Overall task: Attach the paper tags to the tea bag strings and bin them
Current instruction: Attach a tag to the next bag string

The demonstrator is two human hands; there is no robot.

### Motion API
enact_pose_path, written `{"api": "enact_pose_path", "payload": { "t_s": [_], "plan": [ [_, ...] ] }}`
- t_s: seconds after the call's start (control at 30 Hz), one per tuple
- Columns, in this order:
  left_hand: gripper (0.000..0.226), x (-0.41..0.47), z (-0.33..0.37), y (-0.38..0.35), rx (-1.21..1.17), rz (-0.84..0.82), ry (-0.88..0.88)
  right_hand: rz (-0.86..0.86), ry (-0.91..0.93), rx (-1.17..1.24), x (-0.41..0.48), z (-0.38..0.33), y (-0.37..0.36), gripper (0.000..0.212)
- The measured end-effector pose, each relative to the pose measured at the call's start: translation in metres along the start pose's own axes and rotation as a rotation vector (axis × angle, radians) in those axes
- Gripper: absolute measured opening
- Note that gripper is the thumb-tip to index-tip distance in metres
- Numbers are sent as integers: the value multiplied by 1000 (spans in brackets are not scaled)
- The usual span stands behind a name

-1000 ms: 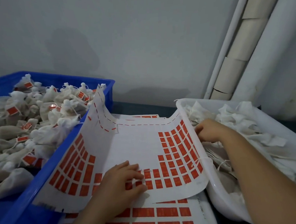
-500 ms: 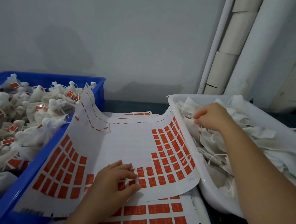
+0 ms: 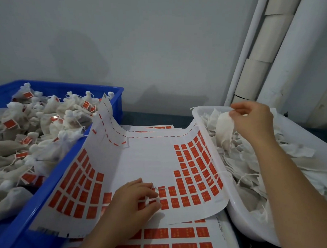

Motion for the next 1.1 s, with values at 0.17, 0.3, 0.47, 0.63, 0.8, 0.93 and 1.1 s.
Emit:
{"api": "enact_pose_path", "payload": {
  "t_s": [0.17,0.3,0.47,0.63,0.8,0.93,1.1],
  "plan": [
    [25,-2,5,11,-39,82,29,-56,52,289,-12,-38,2,25],
    [37,-3,9,33,-226,262,-1,-104,172,434,-45,-98,5,27],
    [63,-11,13,49,-645,349,-144,-422,152,547,-125,-119,-58,16],
    [29,-13,6,51,-760,389,-139,-396,-71,617,-171,-70,-101,11],
    [17,-10,-6,54,-663,493,-47,-313,-153,617,-179,-37,-102,16],
    [14,-11,-8,53,-693,498,-49,-331,-187,688,-181,-31,-103,10],
    [9,-11,7,50,-701,405,-131,-575,20,628,-192,-60,-111,40]
  ]
}}
Point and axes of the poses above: each hand's wrist, its own x-axis towards the middle knuckle, its own y-axis out of the back of the hand, z = x × y, the point moved 8 cm from there along x, towards the middle knuckle, and after that the axes turned 4 degrees about -z, right-handed, at the moved point
